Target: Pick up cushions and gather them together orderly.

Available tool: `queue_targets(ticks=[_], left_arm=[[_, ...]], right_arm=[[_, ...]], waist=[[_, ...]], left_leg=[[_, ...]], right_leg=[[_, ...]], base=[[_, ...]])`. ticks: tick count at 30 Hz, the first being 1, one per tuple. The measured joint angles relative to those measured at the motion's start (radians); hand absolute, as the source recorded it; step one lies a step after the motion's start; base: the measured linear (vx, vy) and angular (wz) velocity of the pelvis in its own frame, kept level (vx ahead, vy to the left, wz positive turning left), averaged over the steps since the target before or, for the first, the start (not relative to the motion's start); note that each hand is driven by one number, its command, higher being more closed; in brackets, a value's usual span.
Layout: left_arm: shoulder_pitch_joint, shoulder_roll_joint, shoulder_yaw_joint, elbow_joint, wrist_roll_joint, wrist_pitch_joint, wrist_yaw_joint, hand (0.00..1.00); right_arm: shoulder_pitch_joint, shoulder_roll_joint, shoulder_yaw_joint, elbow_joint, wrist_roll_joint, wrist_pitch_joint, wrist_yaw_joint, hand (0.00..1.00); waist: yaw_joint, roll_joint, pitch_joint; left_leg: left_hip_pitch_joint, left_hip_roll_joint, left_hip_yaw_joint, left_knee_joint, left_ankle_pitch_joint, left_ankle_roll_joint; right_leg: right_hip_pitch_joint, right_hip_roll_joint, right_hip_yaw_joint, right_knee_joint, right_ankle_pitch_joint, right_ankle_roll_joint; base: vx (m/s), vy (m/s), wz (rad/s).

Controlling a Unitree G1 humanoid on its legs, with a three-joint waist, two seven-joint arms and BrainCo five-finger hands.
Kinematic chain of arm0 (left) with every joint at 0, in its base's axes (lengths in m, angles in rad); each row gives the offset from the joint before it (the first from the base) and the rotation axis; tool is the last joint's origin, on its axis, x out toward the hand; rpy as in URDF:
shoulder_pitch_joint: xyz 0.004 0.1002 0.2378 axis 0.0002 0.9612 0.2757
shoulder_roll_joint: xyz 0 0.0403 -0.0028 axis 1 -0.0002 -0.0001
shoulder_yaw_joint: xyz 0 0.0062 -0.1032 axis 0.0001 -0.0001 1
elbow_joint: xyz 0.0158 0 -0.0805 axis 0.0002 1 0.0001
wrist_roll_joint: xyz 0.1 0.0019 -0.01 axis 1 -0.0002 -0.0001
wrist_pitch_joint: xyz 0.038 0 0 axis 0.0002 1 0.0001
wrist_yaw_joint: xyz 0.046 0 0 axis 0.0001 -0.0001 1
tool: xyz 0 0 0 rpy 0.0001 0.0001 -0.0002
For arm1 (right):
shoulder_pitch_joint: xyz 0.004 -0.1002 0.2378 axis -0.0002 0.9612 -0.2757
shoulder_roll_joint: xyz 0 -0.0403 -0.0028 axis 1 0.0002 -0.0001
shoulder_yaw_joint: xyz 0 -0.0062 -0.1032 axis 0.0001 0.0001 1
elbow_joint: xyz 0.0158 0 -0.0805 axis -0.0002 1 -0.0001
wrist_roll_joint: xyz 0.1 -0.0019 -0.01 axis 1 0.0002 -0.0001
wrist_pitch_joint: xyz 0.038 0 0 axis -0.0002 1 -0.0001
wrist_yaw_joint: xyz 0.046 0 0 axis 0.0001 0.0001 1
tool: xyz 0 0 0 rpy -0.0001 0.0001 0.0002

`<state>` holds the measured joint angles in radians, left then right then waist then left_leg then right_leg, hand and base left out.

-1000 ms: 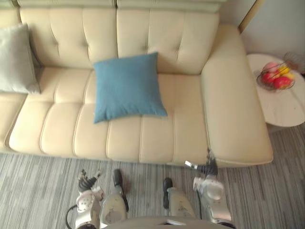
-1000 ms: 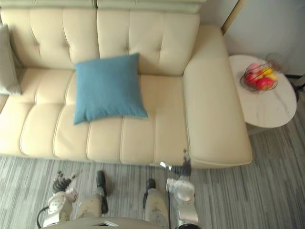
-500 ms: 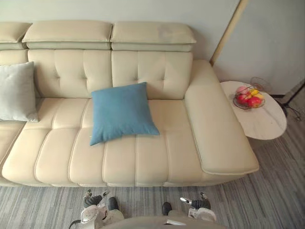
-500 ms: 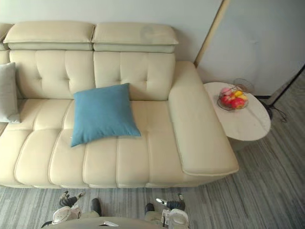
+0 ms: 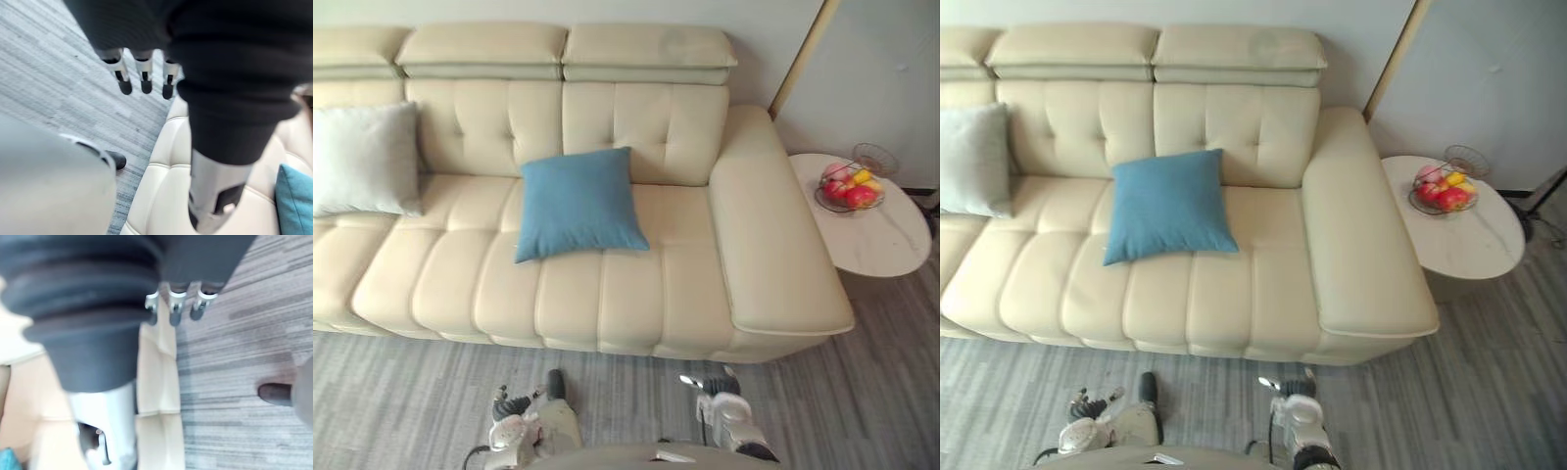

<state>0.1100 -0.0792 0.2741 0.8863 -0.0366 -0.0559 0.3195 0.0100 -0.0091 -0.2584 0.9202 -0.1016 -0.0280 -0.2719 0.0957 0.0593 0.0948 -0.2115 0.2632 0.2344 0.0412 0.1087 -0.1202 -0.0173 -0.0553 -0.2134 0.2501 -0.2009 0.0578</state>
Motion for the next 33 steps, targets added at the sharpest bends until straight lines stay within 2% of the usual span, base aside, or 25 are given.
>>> queue_targets(ticks=[1, 3, 4, 5, 7, 9, 11, 13, 15, 18, 21, 22, 24, 25, 26, 27, 28, 29, 30, 32, 33], left_arm=[[0.0, 0.001, 0.0, -0.004, 0.0, -0.001, 0.003, 0.0], [-0.001, 0.008, 0.0, -0.007, 0.002, -0.003, 0.001, 0.0], [0.0, 0.008, 0.0, -0.005, 0.002, -0.002, 0.001, 0.0], [0.002, 0.008, 0.003, -0.004, 0.004, -0.003, -0.002, 0.0], [0.002, 0.011, 0.02, -0.002, 0.003, -0.004, -0.006, 0.0], [0.005, 0.037, 0.02, 0.002, 0.002, -0.003, -0.012, 0.0], [0.007, 0.052, 0.02, 0.011, 0.001, -0.002, -0.022, 0.0], [0.002, 0.062, 0.015, 0.038, 0.004, 0.003, -0.029, 0.0], [0.001, 0.07, 0.003, 0.051, 0.01, 0.005, -0.038, 0.0], [-0.009, 0.08, -0.011, 0.079, 0.021, 0.007, -0.044, 0.0], [-0.018, 0.081, -0.011, 0.094, 0.027, 0.007, -0.048, 0.0], [-0.024, 0.081, -0.009, 0.1, 0.043, 0.009, -0.052, 0.0], [-0.04, 0.081, -0.009, 0.116, 0.068, 0.017, -0.065, 0.0], [-0.055, 0.077, -0.001, 0.117, 0.08, 0.017, -0.065, 0.0], [-0.058, 0.076, 0.0, 0.117, 0.081, 0.017, -0.065, 0.0], [-0.068, 0.075, 0.0, 0.114, 0.081, 0.017, -0.065, 0.0], [-0.081, 0.074, 0.0, 0.114, 0.08, 0.018, -0.065, 0.0], [-0.086, 0.073, -0.001, 0.112, 0.08, 0.019, -0.065, 0.0], [-0.088, 0.08, -0.01, 0.083, 0.08, 0.02, -0.065, 0.0], [-0.081, 0.087, -0.01, 0.075, 0.08, 0.02, -0.064, 0.0], [-0.074, 0.093, -0.01, 0.071, 0.08, 0.02, -0.064, 0.0]], right_arm=[[0.009, 0.007, -0.002, 0.0, 0.008, 0.008, -0.001, 0.0], [0.022, 0.004, -0.017, 0.001, 0.026, 0.011, -0.001, 0.0], [0.028, 0.003, -0.023, 0.0, 0.027, 0.011, -0.001, 0.0], [0.035, 0.008, -0.026, 0.0, 0.027, 0.011, 0.0, 0.0], [0.032, 0.02, -0.045, 0.001, 0.027, 0.011, 0.002, 0.0], [0.03, 0.048, -0.063, 0.01, 0.027, 0.011, 0.003, 0.0], [0.023, 0.054, -0.065, 0.043, 0.027, 0.012, 0.006, 0.0], [0.026, 0.057, -0.074, 0.043, 0.028, 0.011, 0.007, 0.0], [0.027, 0.057, -0.084, 0.044, 0.031, 0.01, 0.007, 0.0], [0.036, 0.051, -0.109, 0.05, 0.036, 0.01, 0.008, 0.0], [0.046, 0.038, -0.12, 0.061, 0.037, 0.011, 0.009, 0.0], [0.048, 0.038, -0.131, 0.06, 0.037, 0.011, 0.009, 0.0], [0.047, 0.038, -0.141, 0.06, 0.038, 0.011, 0.009, 0.0], [0.039, 0.037, -0.137, 0.048, 0.038, 0.011, 0.01, 0.0], [0.033, 0.036, -0.136, 0.043, 0.038, 0.01, 0.009, 0.0], [0.01, 0.032, -0.123, 0.04, 0.038, 0.01, 0.009, 0.0], [-0.004, 0.03, -0.106, 0.038, 0.038, 0.01, 0.009, 0.0], [-0.009, 0.029, -0.104, 0.039, 0.038, 0.011, 0.009, 0.0], [-0.004, 0.028, -0.106, 0.042, 0.038, 0.013, 0.009, 0.0], [-0.003, 0.029, -0.105, 0.041, 0.038, 0.013, 0.009, 0.0], [-0.005, 0.024, -0.104, 0.042, 0.037, 0.012, 0.008, 0.0]], waist=[[-0.007, -0.014, 0.001], [-0.01, -0.029, 0.002], [-0.021, -0.029, 0.003], [-0.02, -0.031, 0.004], [-0.015, -0.042, 0.007], [-0.035, -0.071, -0.004], [-0.036, -0.096, -0.014], [-0.045, -0.102, -0.017], [-0.053, -0.104, -0.02], [-0.067, -0.111, -0.032], [-0.065, -0.102, -0.03], [-0.067, -0.101, -0.03], [-0.074, -0.097, -0.024], [-0.071, -0.087, -0.017], [-0.069, -0.081, -0.013], [-0.067, -0.075, -0.004], [-0.069, -0.064, 0.01], [-0.07, -0.065, 0.011], [-0.068, -0.062, 0.021], [-0.07, -0.059, 0.025], [-0.07, -0.059, 0.033]], left_leg=[[-0.001, -0.017, 0.017, 0.004, -0.021, 0.011], [-0.005, -0.05, 0.007, 0.18, -0.038, 0.036], [0.011, -0.066, 0.007, 0.252, -0.121, 0.042], [0.018, -0.071, 0.007, 0.295, -0.194, 0.033], [0.022, -0.087, 0.017, 0.309, -0.21, 0.033], [0.025, -0.116, 0.044, 0.266, -0.214, 0.027], [0.051, -0.146, 0.057, 0.219, -0.222, 0.039], [0.1, -0.188, 0.044, 0.153, -0.223, 0.041], [0.12, -0.206, 0.039, 0.122, -0.223, 0.041], [0.157, -0.217, 0.037, 0.067, -0.212, 0.04], [0.18, -0.213, 0.035, 0.067, -0.195, 0.042], [0.183, -0.205, 0.041, 0.082, -0.198, 0.049], [0.198, -0.179, 0.107, 0.104, -0.223, 0.052], [0.197, -0.149, 0.159, 0.122, -0.24, 0.053], [0.197, -0.14, 0.183, 0.124, -0.245, 0.055], [0.195, -0.117, 0.263, 0.123, -0.247, 0.06], [0.193, -0.099, 0.323, 0.126, -0.249, 0.065], [0.195, -0.095, 0.35, 0.125, -0.25, 0.067], [0.234, -0.1, 0.456, 0.122, -0.252, 0.066], [0.256, -0.1, 0.495, 0.129, -0.253, 0.065], [0.284, -0.11, 0.518, 0.132, -0.261, 0.054]], right_leg=[[-0.005, -0.023, 0.001, -0.013, 0.009, -0.009], [-0.022, -0.063, 0.014, -0.023, 0.036, 0.007], [-0.024, -0.074, 0.023, -0.028, 0.044, 0.018], [-0.035, -0.079, 0.043, -0.027, 0.058, 0.035], [-0.037, -0.082, 0.085, -0.048, 0.08, 0.048], [-0.04, -0.102, 0.114, -0.105, 0.122, 0.055], [-0.038, -0.115, 0.145, -0.147, 0.157, 0.044], [-0.031, -0.121, 0.182, -0.173, 0.176, 0.021], [-0.032, -0.123, 0.205, -0.185, 0.177, 0.021], [-0.038, -0.11, 0.235, -0.198, 0.18, 0.017], [-0.056, -0.081, 0.298, -0.202, 0.197, 0.034], [-0.056, -0.07, 0.324, -0.211, 0.21, 0.028], [-0.065, -0.041, 0.377, -0.228, 0.248, 0.026], [-0.098, -0.01, 0.379, -0.228, 0.302, -0.001], [-0.112, 0.004, 0.374, -0.229, 0.326, -0.016], [-0.163, 0.032, 0.306, -0.231, 0.388, -0.043], [-0.185, 0.036, 0.175, -0.235, 0.398, -0.091], [-0.199, 0.022, 0.086, -0.21, 0.358, -0.115], [-0.219, -0.036, -0.283, -0.058, 0.195, -0.15], [-0.207, -0.059, -0.398, -0.022, 0.147, -0.167], [-0.192, -0.074, -0.458, -0.009, 0.108, -0.159]], base=[[-0.1, 0.066, 0.03], [-0.12, 0.111, -0.12], [-0.09, 0.174, -0.2], [-0.08, 0.187, -0.32], [-0.1, 0.159, -0.46], [-0.08, 0.171, -0.32], [-0.05, 0.155, -0.5], [-0.05, 0.144, -0.56], [-0.02, 0.078, -0.38], [0.05, -0.002, -0.38], [0.09, -0.02, -0.76], [0.12, -0.009, -0.98], [0.13, -0.012, -1.23], [0.08, -0.004, -1.23], [0.07, -0.006, -1.83], [0.05, -0.027, -1.76], [0.04, -0.047, -1.68], [0.01, -0.103, -1.76], [0.01, -0.081, -1.4], [0.01, -0.103, -1.14], [0.06, -0.231, -1.15]])
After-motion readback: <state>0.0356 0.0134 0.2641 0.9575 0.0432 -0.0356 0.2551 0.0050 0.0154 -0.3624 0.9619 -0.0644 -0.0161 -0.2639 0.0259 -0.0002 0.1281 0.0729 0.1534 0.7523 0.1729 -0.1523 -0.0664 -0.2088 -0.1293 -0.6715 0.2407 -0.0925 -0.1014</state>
